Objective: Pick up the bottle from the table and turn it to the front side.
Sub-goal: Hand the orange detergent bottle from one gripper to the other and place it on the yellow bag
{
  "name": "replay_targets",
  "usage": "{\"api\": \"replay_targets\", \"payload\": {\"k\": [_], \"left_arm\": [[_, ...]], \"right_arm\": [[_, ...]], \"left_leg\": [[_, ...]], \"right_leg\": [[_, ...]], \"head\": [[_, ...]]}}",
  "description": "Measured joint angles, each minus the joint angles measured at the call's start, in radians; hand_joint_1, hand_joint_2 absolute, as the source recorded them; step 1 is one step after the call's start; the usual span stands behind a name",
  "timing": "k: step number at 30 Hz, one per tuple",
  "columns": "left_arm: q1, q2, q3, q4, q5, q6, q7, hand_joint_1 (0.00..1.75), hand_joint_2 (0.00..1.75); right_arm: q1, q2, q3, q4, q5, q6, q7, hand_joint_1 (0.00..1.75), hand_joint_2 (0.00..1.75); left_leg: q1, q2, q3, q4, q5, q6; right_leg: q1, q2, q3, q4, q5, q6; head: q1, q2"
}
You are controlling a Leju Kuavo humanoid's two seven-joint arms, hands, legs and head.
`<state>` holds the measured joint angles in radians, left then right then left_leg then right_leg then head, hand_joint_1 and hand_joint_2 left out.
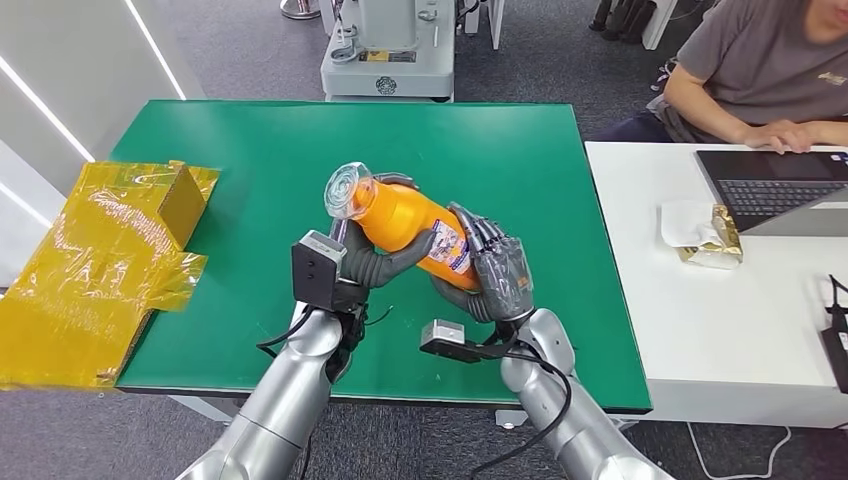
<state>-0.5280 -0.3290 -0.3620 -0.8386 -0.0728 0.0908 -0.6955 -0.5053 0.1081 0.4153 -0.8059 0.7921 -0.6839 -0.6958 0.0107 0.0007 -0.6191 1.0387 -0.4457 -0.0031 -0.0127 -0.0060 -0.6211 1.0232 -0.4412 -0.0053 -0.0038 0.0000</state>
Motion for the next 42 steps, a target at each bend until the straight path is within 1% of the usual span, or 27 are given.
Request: {"api": "replay_targets", "payload": {"k": [2,5,7,9,11,15,19,21,22,23,26,28,32,37,39,42], "left_arm": [[-0.001,0.001,0.0,-0.008,0.002,0.008,-0.001,1.75,1.75],[-0.002,0.003,0.0,-0.019,0.007,0.016,-0.005,1.75,1.75],[-0.003,0.004,0.0,-0.022,0.007,0.022,-0.006,1.75,1.75],[-0.003,0.004,0.0,-0.022,0.009,0.028,-0.006,1.75,1.75],[-0.004,0.004,0.0,-0.022,0.01,0.033,-0.006,1.75,1.75],[-0.004,0.005,0.0,-0.022,0.01,0.042,-0.006,1.75,1.75],[-0.004,0.013,0.0,-0.022,0.007,0.051,-0.005,1.75,1.75],[-0.004,0.016,0.0,-0.022,0.005,0.055,-0.005,1.75,1.75],[-0.004,0.017,0.0,-0.022,0.0,0.058,-0.005,1.75,1.75],[-0.004,0.018,0.0,-0.022,-0.012,0.064,-0.003,1.75,1.75],[-0.01,0.025,0.0,-0.021,-0.082,0.09,0.014,1.75,1.75],[-0.02,0.032,-0.001,-0.021,-0.125,0.111,0.033,1.75,1.75],[-0.046,0.062,-0.002,-0.018,-0.207,0.162,0.075,1.75,1.75],[-0.081,0.107,-0.002,-0.012,-0.277,0.21,0.112,1.75,1.75],[-0.109,0.133,-0.002,-0.002,-0.345,0.275,0.138,1.75,1.75],[-0.18,0.191,-0.003,0.025,-0.49,0.413,0.189,1.75,1.75]], "right_arm": [[0.014,0.0,0.0,-0.004,-0.026,0.0,0.0,0.0,1.75],[0.038,0.001,0.0,-0.022,-0.099,0.0,0.0,0.0,1.75],[0.048,0.001,0.008,-0.035,-0.198,0.0,-0.001,0.0,1.75],[0.056,0.001,0.026,-0.052,-0.329,0.0,-0.002,0.0,1.75],[0.067,0.001,0.047,-0.074,-0.413,0.0,-0.003,0.0,1.75],[0.093,-0.002,0.078,-0.131,-0.474,0.001,-0.005,0.0,1.75],[0.136,-0.009,0.112,-0.227,-0.493,0.0,-0.006,0.0,1.75],[0.156,-0.011,0.122,-0.269,-0.475,0.0,-0.006,0.0,1.75],[0.17,-0.012,0.123,-0.297,-0.442,0.0,-0.006,0.0,1.75],[0.187,-0.011,0.121,-0.337,-0.378,0.0,-0.006,0.0,1.75],[0.245,0.005,0.113,-0.484,-0.132,0.0,-0.008,0.0,1.75],[0.282,0.02,0.114,-0.557,-0.057,0.0,-0.008,0.0,1.75],[0.352,0.039,0.113,-0.663,-0.001,0.0,-0.006,0.0,1.75],[0.4,0.049,0.113,-0.72,0.028,0.0,-0.006,0.0,1.75],[0.413,0.051,0.113,-0.728,0.029,0.0,-0.006,0.0,1.75],[0.435,0.052,0.111,-0.732,0.026,0.0,-0.006,0.0,1.75]], "left_leg": [[0.0,0.0,0.0,0.0,0.0,0.0],[0.0,0.0,0.0,0.0,0.0,0.0],[0.0,0.0,0.0,0.0,0.0,0.0],[0.0,0.0,0.0,0.0,0.0,0.0],[0.0,0.0,0.0,0.0,0.0,0.0],[0.0,0.0,0.0,0.0,0.0,0.0],[0.0,0.0,0.0,-0.001,0.0,0.0],[0.0,0.0,0.0,-0.001,0.0,0.0],[0.0,0.0,0.0,-0.001,0.0,0.0],[0.0,0.0,0.0,-0.001,0.0,0.0],[0.0,0.0,0.0,-0.001,-0.001,-0.001],[0.0,0.0,0.0,-0.001,-0.001,-0.001],[0.0,0.0,0.0,-0.002,-0.001,-0.001],[0.0,0.0,0.0,-0.001,0.0,-0.001],[0.0,0.001,0.0,-0.001,0.0,-0.001],[0.0,0.001,0.0,-0.001,0.0,-0.002]], "right_leg": [[0.0,0.0,0.0,0.0,0.0,0.0],[0.0,0.0,0.0,0.0,0.0,0.0],[0.0,0.0,0.0,0.0,0.0,0.0],[0.0,0.0,0.0,0.0,0.0,0.0],[0.0,0.0,0.0,0.0,0.0,0.0],[0.0,0.0,0.0,0.0,0.0,0.0],[0.0,0.0,0.0,0.0,0.0,0.0],[0.0,0.0,0.0,0.0,0.0,0.0],[0.0,0.0,0.0,0.0,0.0,0.0],[0.0,0.0,0.0,0.0,0.0,0.0],[0.0,0.0,0.0,0.0,-0.001,0.0],[0.0,0.0,-0.001,0.0,-0.001,0.0],[0.0,0.0,-0.001,0.0,-0.001,0.0],[0.0,0.0,-0.001,0.0,-0.001,0.0],[0.0,0.001,-0.001,0.0,0.0,0.0],[0.0,0.002,-0.001,0.001,0.0,0.0]], "head": [[0.0,0.0],[0.0,0.0],[0.0,0.0],[0.0,0.0],[0.0,0.0],[0.0,0.0],[0.0,0.0],[0.0,0.0],[0.0,0.0],[0.0,0.0],[0.0,0.0],[0.0,0.0],[0.0,0.0],[0.0,0.0],[0.0,0.0],[0.0,0.0]]}}
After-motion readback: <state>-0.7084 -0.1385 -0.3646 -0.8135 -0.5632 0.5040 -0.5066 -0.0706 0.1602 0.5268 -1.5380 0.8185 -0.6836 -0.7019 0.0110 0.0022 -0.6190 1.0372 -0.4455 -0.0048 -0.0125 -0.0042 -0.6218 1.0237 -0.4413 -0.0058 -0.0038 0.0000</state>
